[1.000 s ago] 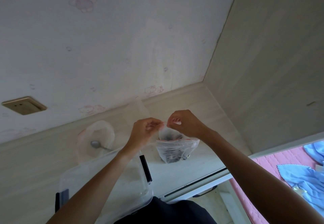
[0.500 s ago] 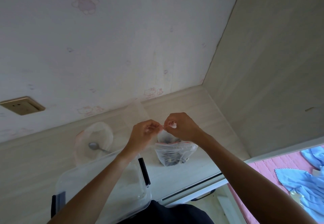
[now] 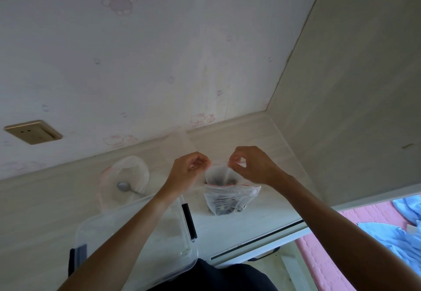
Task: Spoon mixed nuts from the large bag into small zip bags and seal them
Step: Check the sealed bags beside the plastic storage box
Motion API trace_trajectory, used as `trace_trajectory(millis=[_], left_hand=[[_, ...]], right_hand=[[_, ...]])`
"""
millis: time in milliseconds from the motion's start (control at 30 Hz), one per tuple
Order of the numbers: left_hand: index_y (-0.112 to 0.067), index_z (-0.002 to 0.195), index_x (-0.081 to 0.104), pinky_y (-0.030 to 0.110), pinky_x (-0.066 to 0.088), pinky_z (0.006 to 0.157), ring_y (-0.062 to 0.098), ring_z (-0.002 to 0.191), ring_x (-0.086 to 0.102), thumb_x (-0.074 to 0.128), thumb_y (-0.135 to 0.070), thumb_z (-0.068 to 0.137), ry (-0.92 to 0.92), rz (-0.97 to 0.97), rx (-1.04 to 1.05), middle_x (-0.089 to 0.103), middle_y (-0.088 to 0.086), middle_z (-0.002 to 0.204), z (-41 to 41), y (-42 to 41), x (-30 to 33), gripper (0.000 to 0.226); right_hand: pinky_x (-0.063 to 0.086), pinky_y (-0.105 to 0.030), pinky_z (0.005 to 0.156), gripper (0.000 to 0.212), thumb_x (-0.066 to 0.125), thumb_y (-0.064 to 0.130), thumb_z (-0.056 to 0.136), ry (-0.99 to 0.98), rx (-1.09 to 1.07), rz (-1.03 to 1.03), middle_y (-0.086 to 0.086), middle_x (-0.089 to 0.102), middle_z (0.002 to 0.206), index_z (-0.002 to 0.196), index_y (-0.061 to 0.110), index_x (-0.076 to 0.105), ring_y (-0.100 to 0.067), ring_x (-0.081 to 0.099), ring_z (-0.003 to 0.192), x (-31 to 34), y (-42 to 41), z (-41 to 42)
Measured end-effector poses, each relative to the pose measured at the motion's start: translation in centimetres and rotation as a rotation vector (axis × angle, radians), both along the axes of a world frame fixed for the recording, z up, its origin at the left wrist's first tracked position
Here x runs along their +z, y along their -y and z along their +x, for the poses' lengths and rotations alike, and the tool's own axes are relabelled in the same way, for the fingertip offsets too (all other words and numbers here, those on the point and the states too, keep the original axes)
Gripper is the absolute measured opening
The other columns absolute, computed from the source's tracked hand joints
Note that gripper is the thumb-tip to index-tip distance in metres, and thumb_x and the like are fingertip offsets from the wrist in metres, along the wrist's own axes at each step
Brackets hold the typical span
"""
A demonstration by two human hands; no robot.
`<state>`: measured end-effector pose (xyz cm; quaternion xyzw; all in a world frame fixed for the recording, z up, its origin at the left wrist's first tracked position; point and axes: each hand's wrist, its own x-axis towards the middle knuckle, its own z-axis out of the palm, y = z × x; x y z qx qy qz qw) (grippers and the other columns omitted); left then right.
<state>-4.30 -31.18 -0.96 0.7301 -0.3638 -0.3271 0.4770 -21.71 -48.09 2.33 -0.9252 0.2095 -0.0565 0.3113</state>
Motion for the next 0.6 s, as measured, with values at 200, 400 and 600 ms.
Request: trace_trajectory(millis=[200,400,600], left_hand=[[-0.017,0.089,0.077,0.015,0.053,0.081,0.007,0.086,0.073,0.079,-0.02,0.091,-0.036,0.02,0.032,0.079,-0.003,0.09,0.6,-0.3,-0.6,0.004],[-0.021,0.091,0.079,0.021,0.054,0.085,0.013,0.09,0.075,0.08,-0.026,0.091,-0.04,0.051,-0.007,0.08,-0.005,0.09,0.6,-0.5,-0.8,0.005],[-0.027,0.085,0.077,0.013,0.051,0.079,0.003,0.083,0.073,0.082,-0.024,0.09,-0.032,0.08,-0.041,0.079,-0.01,0.087,0.3,-0.7,-1.2,0.007]], right_hand=[[0.056,-0.039,0.078,0.009,0.074,0.023,0.094,0.013,-0.02,-0.059,0.005,0.071,0.087,0.09,0.016,0.077,-0.016,0.067,0.079,-0.3,2.2,-3.2],[0.056,-0.038,0.077,0.009,0.077,0.02,0.092,0.061,-0.026,0.018,0.004,0.071,0.082,0.087,0.013,0.077,-0.015,0.068,0.077,-0.5,3.1,-5.4],[0.055,-0.038,0.077,0.02,0.083,0.035,0.082,-0.005,-0.129,0.147,0.008,0.072,0.075,0.077,0.016,0.078,-0.012,0.069,0.074,-1.3,3.4,-6.3]])
